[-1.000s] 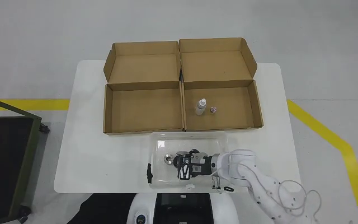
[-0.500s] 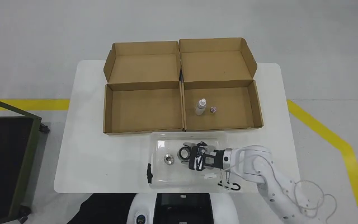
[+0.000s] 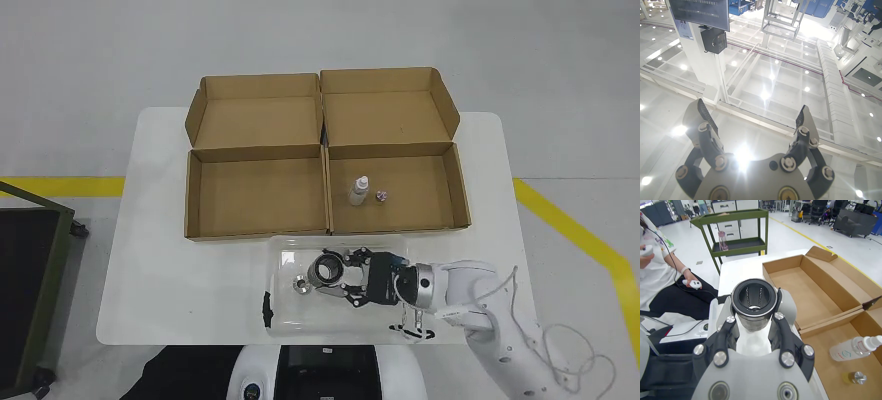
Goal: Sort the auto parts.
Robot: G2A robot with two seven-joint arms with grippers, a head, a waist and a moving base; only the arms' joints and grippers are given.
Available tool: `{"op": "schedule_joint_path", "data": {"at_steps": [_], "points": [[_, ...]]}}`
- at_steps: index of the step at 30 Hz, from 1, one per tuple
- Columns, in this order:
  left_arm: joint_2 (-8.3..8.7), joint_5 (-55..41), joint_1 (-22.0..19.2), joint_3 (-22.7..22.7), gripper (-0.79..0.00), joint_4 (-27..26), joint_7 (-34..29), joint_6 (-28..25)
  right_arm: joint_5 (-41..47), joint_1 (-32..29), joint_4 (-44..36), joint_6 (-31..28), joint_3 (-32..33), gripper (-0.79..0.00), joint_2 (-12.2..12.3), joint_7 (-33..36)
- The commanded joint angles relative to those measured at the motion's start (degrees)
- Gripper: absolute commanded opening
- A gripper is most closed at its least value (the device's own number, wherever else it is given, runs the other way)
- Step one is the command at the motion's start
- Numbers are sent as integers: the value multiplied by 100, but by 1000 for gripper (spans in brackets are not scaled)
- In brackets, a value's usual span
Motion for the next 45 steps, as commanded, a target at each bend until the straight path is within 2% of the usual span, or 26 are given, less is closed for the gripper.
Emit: {"op": "schedule_joint_path", "data": {"at_steps": [1,26,39,45], "points": [[0,0,0,0,0,0,0,0,170,13,-42,6,56,-785,4,-45],[0,0,0,0,0,0,0,0,1722,-101,-789,190,1039,-785,63,-608],[0,0,0,0,0,0,0,0,1935,-69,-867,404,1186,-785,28,-861],[0,0,0,0,0,0,0,0,1855,-1,-839,505,1149,-785,18,-650]]}}
